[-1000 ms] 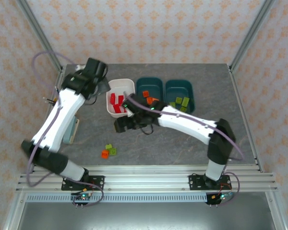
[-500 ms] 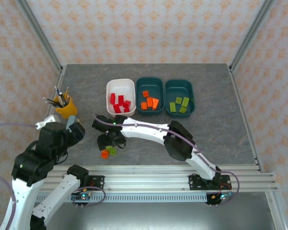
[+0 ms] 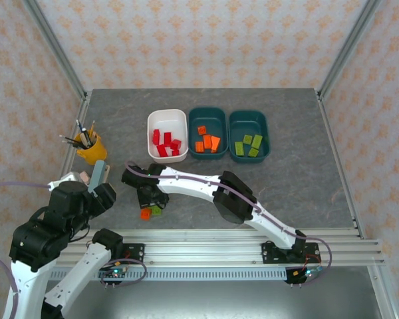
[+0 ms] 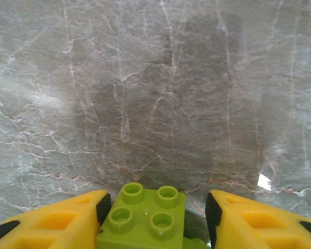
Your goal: Sort the legos into containers by color
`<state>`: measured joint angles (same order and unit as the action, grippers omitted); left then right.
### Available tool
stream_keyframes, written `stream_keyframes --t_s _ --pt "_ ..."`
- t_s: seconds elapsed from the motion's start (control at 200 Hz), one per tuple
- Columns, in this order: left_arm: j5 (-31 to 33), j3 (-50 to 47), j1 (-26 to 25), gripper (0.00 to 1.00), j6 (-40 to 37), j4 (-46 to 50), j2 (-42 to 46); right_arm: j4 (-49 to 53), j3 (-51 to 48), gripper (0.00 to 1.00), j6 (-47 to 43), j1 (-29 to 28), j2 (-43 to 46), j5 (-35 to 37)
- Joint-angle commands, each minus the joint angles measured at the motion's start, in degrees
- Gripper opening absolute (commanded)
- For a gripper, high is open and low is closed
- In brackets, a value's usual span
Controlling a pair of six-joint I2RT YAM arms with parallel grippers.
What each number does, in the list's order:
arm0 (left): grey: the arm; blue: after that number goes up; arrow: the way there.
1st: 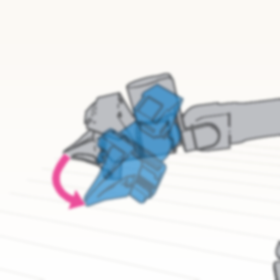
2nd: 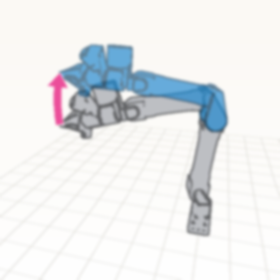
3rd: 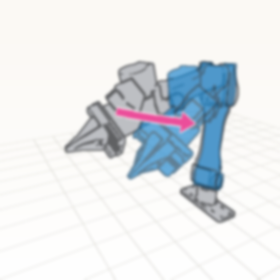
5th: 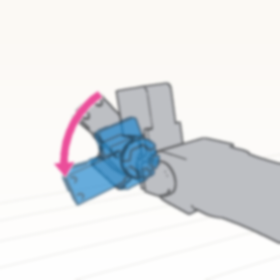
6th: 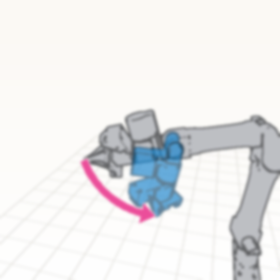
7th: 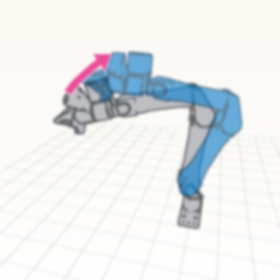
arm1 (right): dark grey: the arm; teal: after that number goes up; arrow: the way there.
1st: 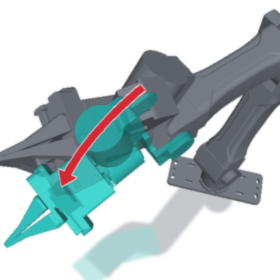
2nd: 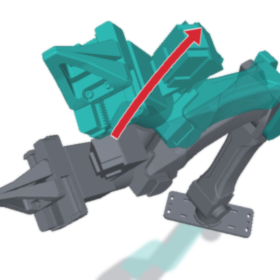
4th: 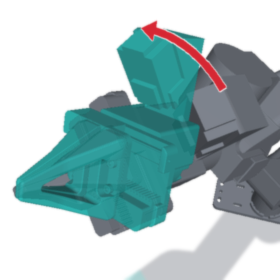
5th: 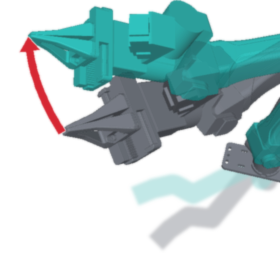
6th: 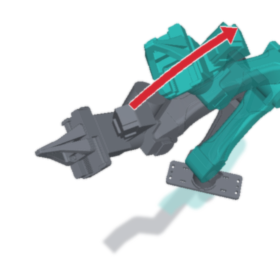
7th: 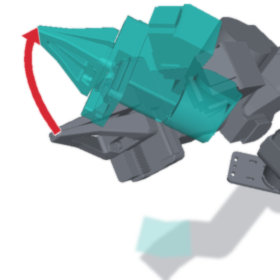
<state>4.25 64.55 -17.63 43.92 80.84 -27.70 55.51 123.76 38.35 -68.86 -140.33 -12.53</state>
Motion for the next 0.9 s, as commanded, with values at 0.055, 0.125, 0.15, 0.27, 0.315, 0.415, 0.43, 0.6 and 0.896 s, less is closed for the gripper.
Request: stream_keyframes --t_s 0.055,0.125,0.15,0.27,0.315,0.415,0.43,0.6,0.896 --pt "-1.4 0.9 -0.3 0.84 0.8 1.9 1.0 2.3 1.9 0.47 1.5 -0.3 -1.0 1.6" --pt "-2.5 0.1 -0.3 0.84 0.9 1.1 1.1 2.5 1.7 0.40 1.4 -0.3 -0.8 2.0" --pt "-3.0 -0.3 -0.3 0.84 1.0 0.6 1.2 2.5 1.7 0.38 1.3 -0.3 -0.6 2.2" --pt "-6.7 -2.5 -0.3 0.84 0.8 -2.8 1.9 2.2 1.2 0.29 0.8 -0.2 0.9 3.8" --pt "-7.7 -3.2 -0.3 0.84 1.1 -3.8 2.1 2.4 1.1 0.28 0.6 -0.1 1.7 4.6" --pt "-9.1 -3.6 -0.3 0.83 1.3 -5.2 1.8 2.3 -0.6 0.24 0.6 0.9 4.7 6.7" --pt "-9.2 -3.5 -0.3 0.83 1.3 -5.3 1.6 2.1 -1.1 0.24 0.6 1.2 5.3 6.9" --pt "-11.6 -2.7 -0.3 0.83 1.8 -7.8 -1.8 0.4 -9.9 0.22 0.6 6.2 15.2 9.6" --pt "-23.3 -5.6 -0.8 0.83 5.1 -28.1 -13.4 0.1 -25.4 0.21 -5.7 27.2 34.7 12.2"
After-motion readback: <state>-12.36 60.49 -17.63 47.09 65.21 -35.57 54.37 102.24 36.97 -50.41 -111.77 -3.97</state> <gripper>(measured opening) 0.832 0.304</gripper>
